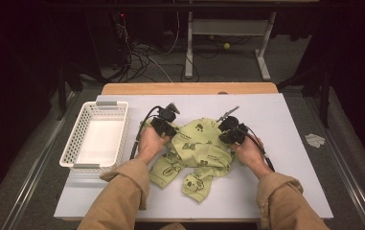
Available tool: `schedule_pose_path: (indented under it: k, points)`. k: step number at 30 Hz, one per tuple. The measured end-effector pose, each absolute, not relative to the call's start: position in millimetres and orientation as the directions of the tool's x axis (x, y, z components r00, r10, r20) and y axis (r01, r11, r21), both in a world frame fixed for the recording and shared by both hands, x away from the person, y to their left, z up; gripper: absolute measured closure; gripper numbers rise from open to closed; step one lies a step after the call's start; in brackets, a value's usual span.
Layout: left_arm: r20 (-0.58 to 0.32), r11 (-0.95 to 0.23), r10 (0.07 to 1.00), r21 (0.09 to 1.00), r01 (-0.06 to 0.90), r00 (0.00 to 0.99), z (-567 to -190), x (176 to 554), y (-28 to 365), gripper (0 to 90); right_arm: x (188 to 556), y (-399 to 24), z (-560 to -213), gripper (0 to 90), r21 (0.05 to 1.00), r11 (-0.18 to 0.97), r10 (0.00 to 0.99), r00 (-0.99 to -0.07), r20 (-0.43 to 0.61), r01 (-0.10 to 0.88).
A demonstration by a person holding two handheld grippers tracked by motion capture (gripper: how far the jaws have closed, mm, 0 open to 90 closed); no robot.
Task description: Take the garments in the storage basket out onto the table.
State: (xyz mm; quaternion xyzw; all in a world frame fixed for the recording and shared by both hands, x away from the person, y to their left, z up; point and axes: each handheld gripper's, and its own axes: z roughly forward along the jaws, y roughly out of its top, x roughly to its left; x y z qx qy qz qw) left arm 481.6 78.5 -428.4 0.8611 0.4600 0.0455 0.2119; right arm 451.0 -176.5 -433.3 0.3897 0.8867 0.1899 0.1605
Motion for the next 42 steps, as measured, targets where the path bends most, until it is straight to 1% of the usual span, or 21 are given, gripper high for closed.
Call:
schedule_pose_path:
  k: [5, 9, 11, 12, 13, 15, 17, 18, 20, 23, 25, 27, 28, 30, 32, 34, 39, 41, 42]
  points:
    - [-0.055, -0.432, 0.847, 0.505, 0.747, 0.528, -409.4, 482.1, 92.0, 85.0, 461.1, -178.7, -420.9, 89.4, 0.496, 0.600, 0.772, -0.617, -0.153, 0.627]
    - [-0.021, -0.369, 0.881, 0.593, 0.715, 0.472, -397.5, 482.0, 102.5, 85.0, 468.8, -175.0, -406.1, 89.5, 0.542, 0.589, 0.780, -0.598, -0.187, 0.599]
    - [-0.016, -0.346, 0.894, 0.612, 0.711, 0.448, -397.3, 483.6, 106.5, 84.8, 472.5, -172.3, -401.2, 89.4, 0.569, 0.570, 0.792, -0.579, -0.191, 0.593]
    - [-0.033, -0.345, 0.893, 0.590, 0.729, 0.449, -400.8, 486.2, 107.0, 84.6, 474.3, -170.9, -401.3, 89.4, 0.573, 0.568, 0.794, -0.577, -0.191, 0.591]
    - [-0.085, -0.357, 0.878, 0.539, 0.763, 0.471, -409.2, 490.6, 107.2, 84.1, 476.2, -168.8, -404.1, 89.2, 0.564, 0.569, 0.793, -0.582, -0.181, 0.599]
    - [-0.105, -0.392, 0.863, 0.478, 0.786, 0.494, -422.8, 491.4, 104.4, 81.5, 478.3, -163.9, -416.4, 88.5, 0.516, 0.596, 0.774, -0.612, -0.163, 0.615]
    - [-0.120, -0.408, 0.853, 0.450, 0.794, 0.507, -430.4, 489.6, 102.7, 76.1, 477.3, -159.5, -429.7, 87.2, 0.461, 0.623, 0.751, -0.647, -0.128, 0.632]
    - [-0.122, -0.411, 0.852, 0.444, 0.796, 0.509, -431.4, 488.8, 102.1, 73.2, 475.5, -157.6, -435.5, 86.6, 0.436, 0.643, 0.737, -0.663, -0.131, 0.629]
    - [-0.143, -0.406, 0.846, 0.451, 0.795, 0.514, -429.9, 485.3, 102.3, 69.3, 473.0, -158.3, -437.9, 86.7, 0.436, 0.638, 0.739, -0.664, -0.114, 0.635]
    - [-0.165, -0.384, 0.840, 0.492, 0.781, 0.517, -421.0, 479.4, 105.1, 61.2, 469.8, -160.0, -436.1, 87.0, 0.421, 0.642, 0.733, -0.674, -0.092, 0.641]
    - [-0.177, -0.365, 0.837, 0.524, 0.770, 0.518, -413.1, 476.2, 108.0, 58.9, 466.0, -159.1, -435.1, 87.2, 0.407, 0.658, 0.720, -0.687, -0.095, 0.633]
    - [-0.215, -0.330, 0.828, 0.561, 0.759, 0.519, -405.3, 473.9, 111.0, 55.4, 462.4, -158.1, -434.3, 87.4, 0.400, 0.669, 0.711, -0.697, -0.097, 0.627]
    - [-0.219, -0.326, 0.822, 0.575, 0.750, 0.525, -401.6, 472.8, 111.2, 54.3, 459.9, -157.1, -434.3, 87.4, 0.398, 0.661, 0.718, -0.690, -0.092, 0.636]
    - [-0.205, -0.338, 0.818, 0.585, 0.738, 0.537, -396.4, 472.0, 107.5, 53.2, 459.0, -157.2, -434.4, 87.3, 0.401, 0.675, 0.704, -0.703, -0.098, 0.620]
    - [-0.189, -0.356, 0.818, 0.576, 0.736, 0.544, -396.4, 474.5, 101.2, 52.4, 458.8, -156.9, -434.2, 87.2, 0.399, 0.672, 0.706, -0.702, -0.094, 0.623]
    - [-0.196, -0.358, 0.819, 0.560, 0.747, 0.539, -401.0, 479.5, 95.4, 52.4, 458.7, -156.9, -434.2, 87.2, 0.400, 0.673, 0.706, -0.702, -0.094, 0.623]
    - [-0.183, -0.394, 0.829, 0.478, 0.785, 0.528, -423.0, 490.8, 83.0, 51.5, 457.1, -159.4, -433.9, 87.2, 0.402, 0.664, 0.709, -0.701, -0.074, 0.630]
    - [-0.179, -0.414, 0.831, 0.433, 0.801, 0.526, -431.5, 492.5, 80.4, 49.9, 455.1, -160.8, -433.4, 87.3, 0.397, 0.659, 0.713, -0.698, -0.061, 0.639]
    - [-0.173, -0.427, 0.832, 0.405, 0.809, 0.526, -435.3, 492.9, 78.9, 48.4, 454.9, -162.0, -433.4, 87.4, 0.399, 0.669, 0.702, -0.710, -0.063, 0.627]
